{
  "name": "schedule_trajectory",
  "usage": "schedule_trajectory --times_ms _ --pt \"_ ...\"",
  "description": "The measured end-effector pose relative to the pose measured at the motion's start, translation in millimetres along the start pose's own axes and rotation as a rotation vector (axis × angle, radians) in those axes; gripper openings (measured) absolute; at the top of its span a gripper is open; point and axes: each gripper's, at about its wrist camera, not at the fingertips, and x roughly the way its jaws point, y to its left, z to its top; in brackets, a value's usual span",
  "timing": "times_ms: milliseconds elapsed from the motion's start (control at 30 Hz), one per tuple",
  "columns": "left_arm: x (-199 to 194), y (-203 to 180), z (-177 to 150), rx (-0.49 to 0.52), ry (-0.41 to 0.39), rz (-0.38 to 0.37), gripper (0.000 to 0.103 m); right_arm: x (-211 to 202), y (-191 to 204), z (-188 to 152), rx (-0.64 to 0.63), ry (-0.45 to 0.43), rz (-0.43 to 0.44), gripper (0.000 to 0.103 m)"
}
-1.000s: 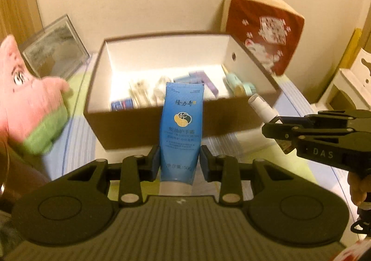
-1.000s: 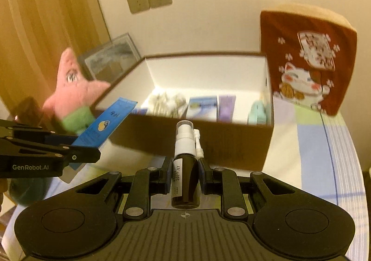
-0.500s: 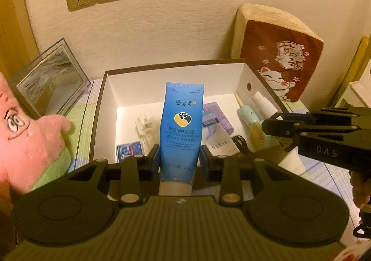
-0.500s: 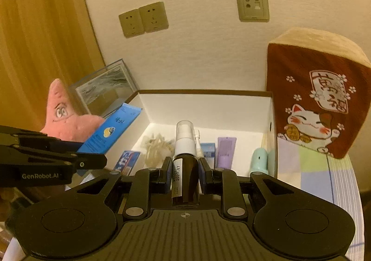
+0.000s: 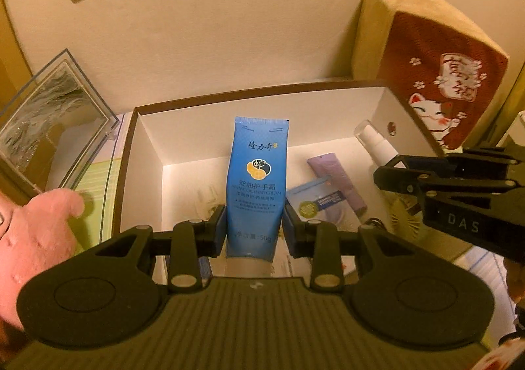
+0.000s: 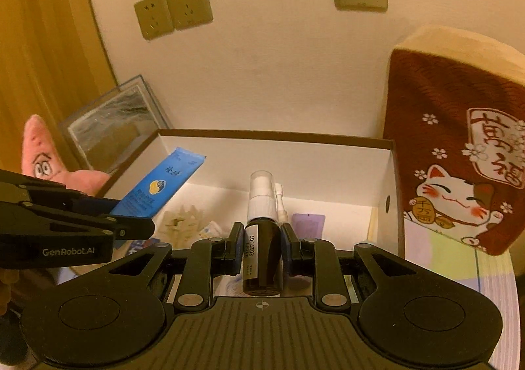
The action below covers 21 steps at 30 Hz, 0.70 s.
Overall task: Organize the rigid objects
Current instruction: 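Open both tools to drop the blue tube and dropper bottle into the box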
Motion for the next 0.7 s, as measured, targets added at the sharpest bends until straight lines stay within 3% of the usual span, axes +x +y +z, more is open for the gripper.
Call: schedule_trajectory --times_ms 433,700 --pt "54.8 7.8 14.5 -0.012 0.076 -0.002 0.032 50.9 -20.5 6.3 0.025 0.067 -0.012 0.024" --pt "66.6 10.4 17.6 -0.022 0.066 -0.036 0.038 65.7 -21.0 9.2 0.033 0.086 -0.015 0.024"
